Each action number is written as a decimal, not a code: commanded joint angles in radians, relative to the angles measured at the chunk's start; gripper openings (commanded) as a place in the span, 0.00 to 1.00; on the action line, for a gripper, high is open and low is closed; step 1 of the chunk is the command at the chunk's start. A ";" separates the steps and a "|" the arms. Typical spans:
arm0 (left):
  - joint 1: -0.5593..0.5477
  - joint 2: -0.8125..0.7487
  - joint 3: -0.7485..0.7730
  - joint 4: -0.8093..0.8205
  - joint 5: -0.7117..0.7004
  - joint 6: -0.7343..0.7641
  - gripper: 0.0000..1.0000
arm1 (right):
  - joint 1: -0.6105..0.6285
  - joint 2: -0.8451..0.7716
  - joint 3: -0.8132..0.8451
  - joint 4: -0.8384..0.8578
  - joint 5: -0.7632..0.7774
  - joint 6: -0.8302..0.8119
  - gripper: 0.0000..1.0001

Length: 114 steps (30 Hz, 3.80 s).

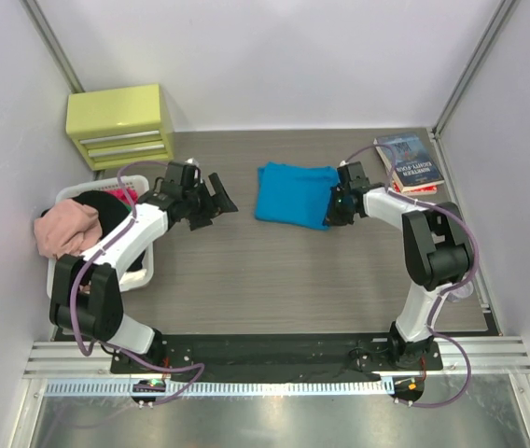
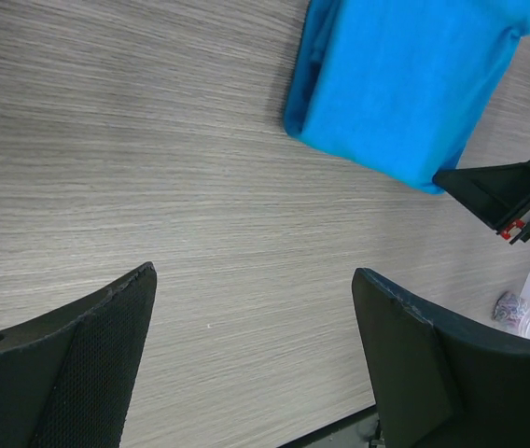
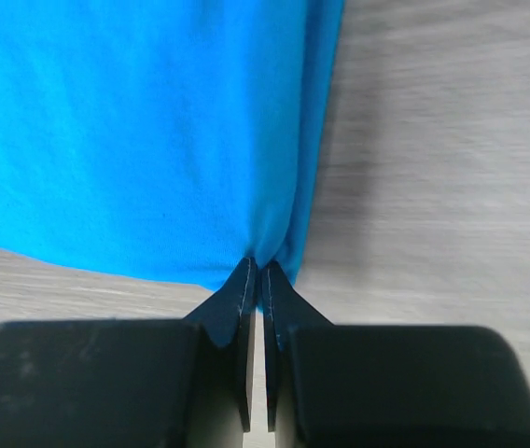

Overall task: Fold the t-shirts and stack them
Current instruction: Smooth out wrinkles on the folded tshirt, then put the neatly folded tshirt into the corner of the board with the right arm

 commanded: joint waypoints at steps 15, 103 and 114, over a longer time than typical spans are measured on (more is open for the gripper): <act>0.001 -0.104 0.149 -0.128 -0.012 0.122 1.00 | -0.093 -0.182 0.437 -0.315 0.074 -0.103 1.00; 0.104 -0.359 -0.120 -0.114 -0.233 0.099 1.00 | 0.234 0.560 0.789 -0.261 0.382 -0.071 1.00; 0.145 -0.216 -0.025 -0.074 -0.169 0.107 1.00 | 0.217 0.791 1.120 -0.300 0.252 0.089 1.00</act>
